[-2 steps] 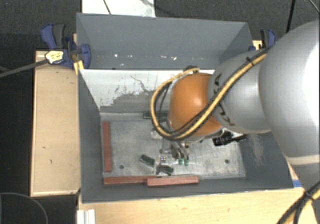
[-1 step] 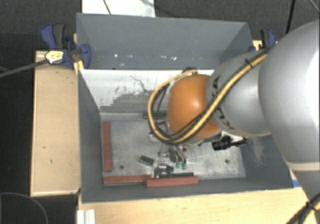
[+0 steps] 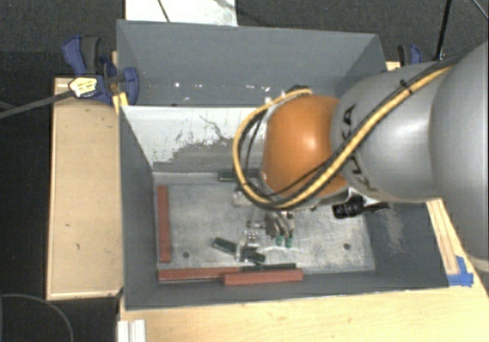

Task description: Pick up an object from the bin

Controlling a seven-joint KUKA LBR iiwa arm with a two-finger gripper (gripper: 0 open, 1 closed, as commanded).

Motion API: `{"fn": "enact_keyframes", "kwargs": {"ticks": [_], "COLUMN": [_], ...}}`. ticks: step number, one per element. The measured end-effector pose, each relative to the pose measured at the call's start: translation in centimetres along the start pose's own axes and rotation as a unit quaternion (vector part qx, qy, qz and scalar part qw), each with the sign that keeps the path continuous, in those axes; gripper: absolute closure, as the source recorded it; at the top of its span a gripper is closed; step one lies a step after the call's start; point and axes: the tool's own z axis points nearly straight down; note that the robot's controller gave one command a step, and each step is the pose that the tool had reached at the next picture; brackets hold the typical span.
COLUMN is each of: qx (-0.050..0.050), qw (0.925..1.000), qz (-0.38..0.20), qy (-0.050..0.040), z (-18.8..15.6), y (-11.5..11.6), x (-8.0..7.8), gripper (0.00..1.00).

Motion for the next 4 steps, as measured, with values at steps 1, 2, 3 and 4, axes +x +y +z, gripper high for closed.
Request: {"fn": "enact_keyframes", "kwargs": {"ticks": [1,2,3,4], "qx": [-0.001,0.000,0.000,0.001], "qw": [0.9939,0.9933,0.9933,0.9933], "qz": [0.110,0.115,0.116,0.116], "qy": [-0.0015,0.0003,0.0006,0.0014], "z": [6.46,6.47,6.50,6.27], "y": [-0.17,-0.21,-0.22,-0.25], "x": [0.76,0.84,0.85,0.91], "gripper": [0.00,1.00,1.00,1.00]}}
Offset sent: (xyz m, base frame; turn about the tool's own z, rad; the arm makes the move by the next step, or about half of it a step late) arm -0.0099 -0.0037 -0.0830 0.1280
